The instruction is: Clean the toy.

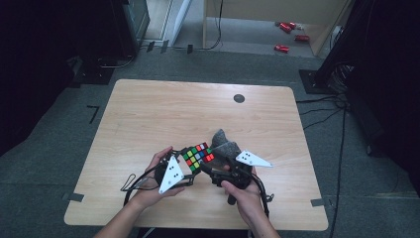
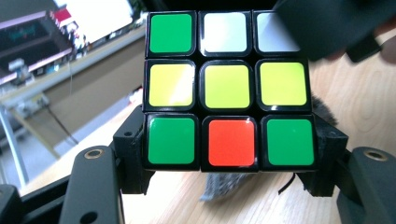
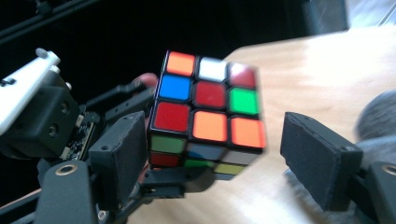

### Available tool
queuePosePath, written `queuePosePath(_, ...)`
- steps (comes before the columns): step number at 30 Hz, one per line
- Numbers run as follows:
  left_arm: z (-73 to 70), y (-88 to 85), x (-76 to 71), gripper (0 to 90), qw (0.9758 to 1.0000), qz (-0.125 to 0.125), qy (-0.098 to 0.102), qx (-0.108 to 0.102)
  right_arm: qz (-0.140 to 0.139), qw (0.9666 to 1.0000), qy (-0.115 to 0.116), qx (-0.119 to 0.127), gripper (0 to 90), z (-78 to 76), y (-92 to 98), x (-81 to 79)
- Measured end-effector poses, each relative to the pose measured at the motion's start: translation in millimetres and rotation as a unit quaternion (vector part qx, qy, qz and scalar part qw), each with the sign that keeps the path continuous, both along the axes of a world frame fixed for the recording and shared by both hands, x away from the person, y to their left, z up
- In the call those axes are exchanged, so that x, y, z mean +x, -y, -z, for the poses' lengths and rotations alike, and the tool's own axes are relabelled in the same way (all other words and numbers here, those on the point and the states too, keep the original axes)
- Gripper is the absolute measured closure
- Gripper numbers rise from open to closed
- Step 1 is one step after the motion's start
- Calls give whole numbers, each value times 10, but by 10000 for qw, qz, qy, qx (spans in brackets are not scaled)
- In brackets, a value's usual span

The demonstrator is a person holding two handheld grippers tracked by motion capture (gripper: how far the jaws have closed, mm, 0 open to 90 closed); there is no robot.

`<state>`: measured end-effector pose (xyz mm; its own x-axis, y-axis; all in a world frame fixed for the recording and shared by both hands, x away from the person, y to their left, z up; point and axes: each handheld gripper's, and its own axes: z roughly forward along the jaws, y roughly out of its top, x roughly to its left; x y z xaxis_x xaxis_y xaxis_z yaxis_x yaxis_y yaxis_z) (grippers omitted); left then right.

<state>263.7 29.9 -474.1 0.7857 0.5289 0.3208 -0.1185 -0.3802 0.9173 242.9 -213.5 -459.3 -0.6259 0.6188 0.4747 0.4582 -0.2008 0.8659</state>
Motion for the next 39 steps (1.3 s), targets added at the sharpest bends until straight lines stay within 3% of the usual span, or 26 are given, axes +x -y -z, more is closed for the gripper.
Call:
queuePosePath(2, -19, -75, 60, 345, 9990, -84, -407, -152, 318, 9992, 234, -76, 250, -19, 70, 10)
queuePosePath(3, -31, -110, 89, 345, 9980, -125, -577, -220, 610, 9968, 362, -361, 241, -20, 97, 21)
queuePosePath(4, -40, -135, 113, 346, 9969, -179, -708, -279, 870, 9915, 495, -830, 229, -6, 111, 41)
queuePosePath(5, -49, -154, 137, 346, 9956, -235, -853, -318, 1108, 9835, 567, -1315, 222, 24, 113, 65)
queuePosePath(6, -52, -162, 149, 346, 9948, -260, -927, -323, 1369, 9703, 584, -1905, 202, 73, 110, 100)
queuePosePath(8, -45, -159, 168, 346, 9934, -329, -1058, -297, 1556, 9551, 578, -2455, 185, 149, 102, 140)
queuePosePath(9, -37, -153, 173, 346, 9929, -352, -1102, -265, 1603, 9503, 515, -2620, 176, 193, 107, 171)
queuePosePath(10, -31, -147, 175, 346, 9925, -345, -1147, -240, 1627, 9478, 367, -2718, 173, 237, 113, 203)
queuePosePath(12, -24, -129, 173, 346, 9921, -332, -1194, -186, 1618, 9469, 108, -2776, 203, 311, 129, 255)
queuePosePath(15, -35, -104, 162, 347, 9925, -250, -1193, -66, 1679, 9430, -109, -2873, 310, 392, 145, 289)
queuePosePath(16, -41, -96, 157, 347, 9924, -223, -1206, -32, 1687, 9420, -182, -2896, 393, 414, 155, 295)
queuePosePath(18, -51, -92, 148, 347, 9926, -147, -1206, 25, 1615, 9414, -311, -2945, 576, 457, 192, 299)
queuePosePath(19, -51, -85, 140, 346, 9928, -176, -1180, 49, 1583, 9429, -368, -2908, 627, 477, 218, 301)
queuePosePath(21, -52, -84, 149, 347, 9918, -196, -1260, 38, 1485, 9487, -442, -2756, 696, 477, 271, 299)
queuePosePath(23, -49, -84, 161, 346, 9906, -227, -1349, 32, 1471, 9532, -341, -2618, 717, 415, 310, 277)
queuePosePath(25, -40, -83, 175, 347, 9893, -216, -1446, 34, 1449, 9611, -186, -2344, 721, 295, 326, 230)
queuePosePath(27, -34, -73, 176, 347, 9886, -180, -1492, 61, 1305, 9723, 3, -1937, 723, 141, 321, 167)
queuePosePath(29, -30, -43, 171, 347, 9878, -180, -1537, 188, 1211, 9772, 268, -1722, 723, -16, 276, 82)
queuePosePath(31, -28, 5, 157, 347, 9863, -85, -1600, 399, 1112, 9786, 597, -1623, 723, -155, 198, -12)
queuePosePath(34, -26, 119, 118, 347, 9826, 10, -1677, 793, 891, 9791, 849, -1621, 723, -305, 40, -136)
queuePosePath(38, -38, 271, 53, 348, 9762, 64, -1812, 1193, 543, 9790, 675, -1847, 724, -307, -134, -162)
queuePosePath(39, -43, 303, 43, 347, 9735, 43, -1873, 1310, 508, 9787, 631, -1884, 726, -287, -166, -164)
